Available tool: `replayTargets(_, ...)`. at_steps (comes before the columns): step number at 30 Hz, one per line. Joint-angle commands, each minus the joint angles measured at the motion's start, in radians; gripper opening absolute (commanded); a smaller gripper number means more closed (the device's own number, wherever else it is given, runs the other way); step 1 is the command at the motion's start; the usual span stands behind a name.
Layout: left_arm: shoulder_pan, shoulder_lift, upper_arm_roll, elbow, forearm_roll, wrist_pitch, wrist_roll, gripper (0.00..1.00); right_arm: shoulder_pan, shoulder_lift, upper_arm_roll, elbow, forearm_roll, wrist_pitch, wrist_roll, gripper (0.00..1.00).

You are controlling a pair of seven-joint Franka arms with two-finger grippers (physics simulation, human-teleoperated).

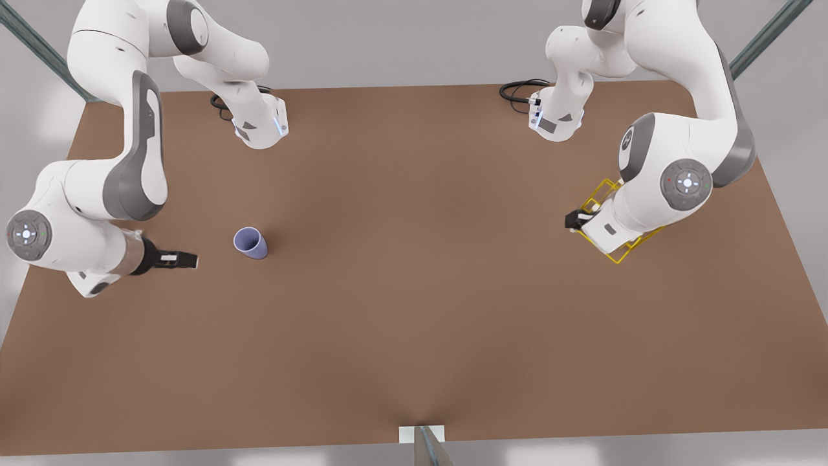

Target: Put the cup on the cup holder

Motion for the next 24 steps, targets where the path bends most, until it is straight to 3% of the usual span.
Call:
replayTargets(1, 0.0, -0.001, 0.0, 0.003, 0.002, 0.054, -0.026, 1.0, -0.003, -0.001, 0.0, 0.0, 0.0, 0.083, 0.015, 1.0)
replayTargets(6, 0.0, 0.005, 0.0, -0.011, 0.004, 0.028, -0.032, 1.0, -0.014, -0.012, 0.0, -0.021, -0.006, 0.082, 0.015, 1.0)
replayTargets(11, 0.006, -0.014, 0.005, -0.046, 0.006, -0.003, -0.022, 1.0, 0.011, -0.089, 0.071, -0.267, 0.014, 0.246, 0.036, 1.0)
replayTargets(15, 0.008, -0.009, 0.005, -0.057, 0.006, -0.006, -0.022, 1.0, 0.081, -0.184, 0.077, -0.468, 0.017, 0.35, 0.078, 1.0)
replayTargets(24, 0.006, -0.02, 0.003, -0.098, 0.012, 0.001, -0.023, 1.0, 0.131, -0.216, 0.077, -0.623, 0.066, 0.451, 0.152, 1.0)
